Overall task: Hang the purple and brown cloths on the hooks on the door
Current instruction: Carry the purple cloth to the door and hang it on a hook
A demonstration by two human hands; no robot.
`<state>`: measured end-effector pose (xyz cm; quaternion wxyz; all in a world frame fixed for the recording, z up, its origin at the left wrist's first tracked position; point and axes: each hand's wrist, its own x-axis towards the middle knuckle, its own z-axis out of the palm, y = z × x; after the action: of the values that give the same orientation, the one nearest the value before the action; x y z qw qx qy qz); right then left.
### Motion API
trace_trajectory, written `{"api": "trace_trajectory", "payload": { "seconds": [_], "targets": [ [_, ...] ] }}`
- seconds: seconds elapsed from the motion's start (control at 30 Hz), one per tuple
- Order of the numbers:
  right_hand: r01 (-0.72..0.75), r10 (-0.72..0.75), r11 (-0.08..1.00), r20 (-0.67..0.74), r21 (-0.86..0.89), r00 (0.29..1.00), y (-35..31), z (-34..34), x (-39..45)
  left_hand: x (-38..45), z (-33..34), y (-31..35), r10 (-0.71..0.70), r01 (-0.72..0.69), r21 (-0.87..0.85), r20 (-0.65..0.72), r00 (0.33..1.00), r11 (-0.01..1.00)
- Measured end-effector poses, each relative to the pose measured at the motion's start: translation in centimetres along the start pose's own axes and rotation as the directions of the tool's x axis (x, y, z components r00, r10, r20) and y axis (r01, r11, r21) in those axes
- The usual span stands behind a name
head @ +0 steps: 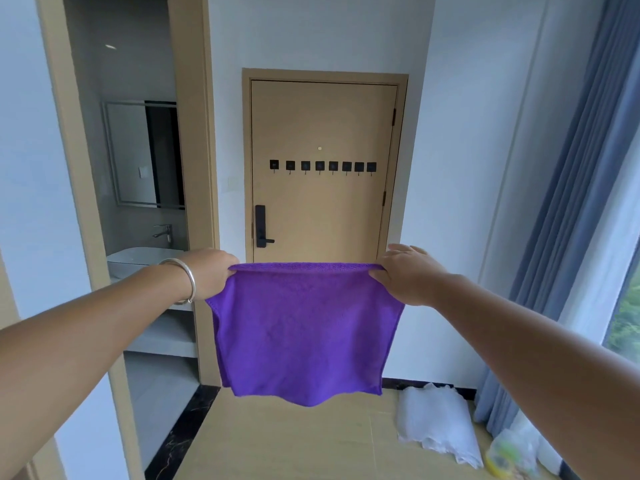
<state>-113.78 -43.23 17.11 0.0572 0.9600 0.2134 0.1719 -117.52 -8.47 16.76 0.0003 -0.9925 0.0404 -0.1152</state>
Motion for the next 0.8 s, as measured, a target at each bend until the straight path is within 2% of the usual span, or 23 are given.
{"api": "trace_trajectory", "payload": {
  "seconds": [0.3,0.67,0.8],
  "targets": [
    [0.018,-0.018,1.000,0.010,0.013,1.000,4.6,5.3,10.6,11.2,3.9,-1.0,-0.019,0.018,0.033,0.038,0.999,0.999],
    [0.047,-0.045,0.997,-0.031,0.060,0.998,13.9,10.4,26.5,27.6,4.4,-0.5,-0.045,0.044,0.068,0.007,0.999,0.997],
    [0.064,-0.062,0.994,-0.022,0.094,0.998,15.6,12.8,30.6,31.7,6.0,-1.1,-0.062,0.059,0.064,0.046,0.997,0.996]
  ]
}}
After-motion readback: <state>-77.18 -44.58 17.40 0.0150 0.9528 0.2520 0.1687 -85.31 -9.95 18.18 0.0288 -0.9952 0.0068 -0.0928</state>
